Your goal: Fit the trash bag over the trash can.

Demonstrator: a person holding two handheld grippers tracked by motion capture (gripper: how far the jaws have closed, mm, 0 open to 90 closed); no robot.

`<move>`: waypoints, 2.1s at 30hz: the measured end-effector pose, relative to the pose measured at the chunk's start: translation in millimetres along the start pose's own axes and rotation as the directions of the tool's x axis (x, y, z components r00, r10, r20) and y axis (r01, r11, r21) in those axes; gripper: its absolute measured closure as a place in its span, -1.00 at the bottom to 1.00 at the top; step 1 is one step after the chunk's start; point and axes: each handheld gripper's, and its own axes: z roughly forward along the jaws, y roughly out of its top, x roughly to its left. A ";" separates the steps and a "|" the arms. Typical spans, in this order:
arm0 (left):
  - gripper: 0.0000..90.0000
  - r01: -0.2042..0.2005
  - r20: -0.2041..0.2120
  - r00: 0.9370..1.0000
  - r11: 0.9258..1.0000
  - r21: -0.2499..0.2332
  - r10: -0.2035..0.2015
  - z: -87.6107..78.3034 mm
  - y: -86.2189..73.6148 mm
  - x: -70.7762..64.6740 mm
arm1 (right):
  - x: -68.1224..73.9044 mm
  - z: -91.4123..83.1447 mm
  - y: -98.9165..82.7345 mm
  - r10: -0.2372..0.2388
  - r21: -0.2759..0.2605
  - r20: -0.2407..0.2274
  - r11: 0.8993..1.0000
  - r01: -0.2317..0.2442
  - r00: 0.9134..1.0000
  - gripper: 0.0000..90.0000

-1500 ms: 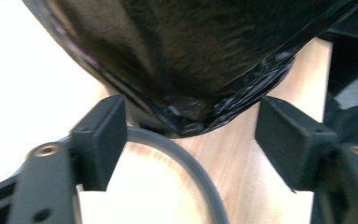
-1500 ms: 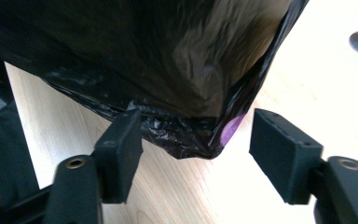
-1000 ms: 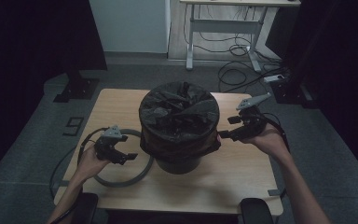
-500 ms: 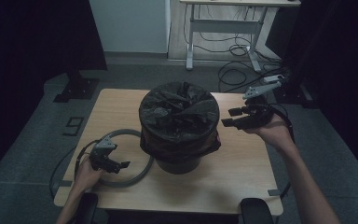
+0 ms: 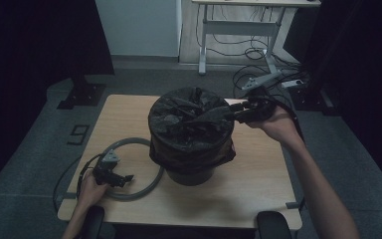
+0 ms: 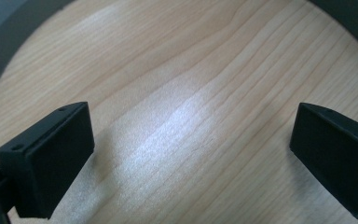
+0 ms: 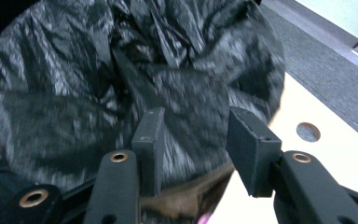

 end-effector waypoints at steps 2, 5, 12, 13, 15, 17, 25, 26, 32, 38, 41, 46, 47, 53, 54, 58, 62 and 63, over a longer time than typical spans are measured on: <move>-1.00 0.004 0.013 1.000 1.000 0.001 -0.004 1.6 -1.0 1.6 | 0.2 8.7 8.6 -0.002 -0.001 0.002 1.000 0.002 1.000 0.06; -1.00 0.004 0.016 1.000 1.000 -0.009 -0.004 2.1 -2.0 2.8 | 0.2 22.5 21.0 -0.006 0.009 -0.005 1.000 0.006 1.000 -0.06; -1.00 0.004 0.017 1.000 1.000 -0.011 -0.003 2.1 -2.3 3.0 | 4.3 59.0 51.5 -0.022 0.035 -0.022 0.999 0.023 1.000 -0.35; -1.00 0.004 0.017 1.000 1.000 -0.011 -0.003 2.1 -2.3 3.0 | 5.8 64.7 55.9 -0.018 0.043 -0.020 0.999 0.019 1.000 -0.38; -1.00 0.004 0.017 1.000 1.000 -0.011 -0.004 2.1 -2.3 3.0 | 8.4 75.6 64.2 -0.018 0.053 -0.023 0.998 0.019 1.000 -0.45; -1.00 0.004 0.016 1.000 1.000 -0.011 -0.003 2.1 -2.3 3.0 | 9.9 87.2 71.0 -0.016 0.061 -0.031 0.998 0.018 0.999 -0.51; -1.00 0.006 0.015 1.000 1.000 -0.011 -0.006 2.1 -2.3 2.8 | 3.4 141.8 72.4 0.014 0.162 0.005 0.987 -0.014 1.000 -0.65; -1.00 0.006 0.015 1.000 1.000 -0.011 -0.006 2.1 -2.3 2.8 | 2.4 148.5 70.3 0.016 0.186 0.012 0.982 -0.018 1.000 -0.65; -1.00 0.006 0.016 1.000 1.000 -0.011 -0.006 2.1 -2.3 2.8 | 0.8 173.1 58.9 -0.002 0.233 0.004 0.972 0.001 1.000 -0.58; -1.00 0.007 0.015 1.000 1.000 -0.011 -0.006 2.2 -2.2 2.7 | 5.1 163.6 59.9 -0.021 0.238 0.010 0.971 0.017 1.000 -0.60; -1.00 0.007 0.015 1.000 1.000 -0.011 -0.007 2.2 -2.2 2.7 | 12.0 140.6 68.4 -0.032 0.167 0.003 0.985 0.031 0.999 -0.57; -1.00 0.007 0.015 1.000 1.000 -0.011 -0.007 2.2 -2.2 2.6 | 42.2 120.6 77.2 -0.088 0.114 -0.060 0.989 0.095 0.994 -0.60; -1.00 0.007 0.015 1.000 1.000 -0.011 -0.007 2.2 -2.2 2.6 | 49.3 122.0 76.6 -0.104 0.117 -0.082 0.987 0.113 0.991 -0.62; -1.00 0.007 0.015 1.000 1.000 -0.011 -0.007 2.2 -2.2 2.7 | 70.1 159.5 64.6 -0.112 0.200 -0.132 0.970 0.137 0.985 -0.68; -1.00 0.008 0.015 1.000 1.000 -0.011 -0.007 2.2 -2.2 2.6 | 71.0 166.5 63.3 -0.093 0.215 -0.129 0.969 0.120 0.987 -0.69; -1.00 0.007 0.015 1.000 1.000 -0.011 -0.007 2.2 -2.2 2.6 | 72.4 189.9 57.5 -0.103 0.248 -0.120 0.960 0.130 0.987 -0.68; -1.00 0.007 0.015 1.000 1.000 -0.011 -0.007 2.2 -2.2 2.7 | 72.8 189.5 58.5 -0.115 0.270 -0.097 0.953 0.137 0.989 -0.67; -1.00 0.007 0.015 1.000 1.000 -0.011 -0.007 2.2 -2.2 2.6 | 73.1 184.2 60.2 -0.116 0.256 -0.109 0.956 0.141 0.987 -0.67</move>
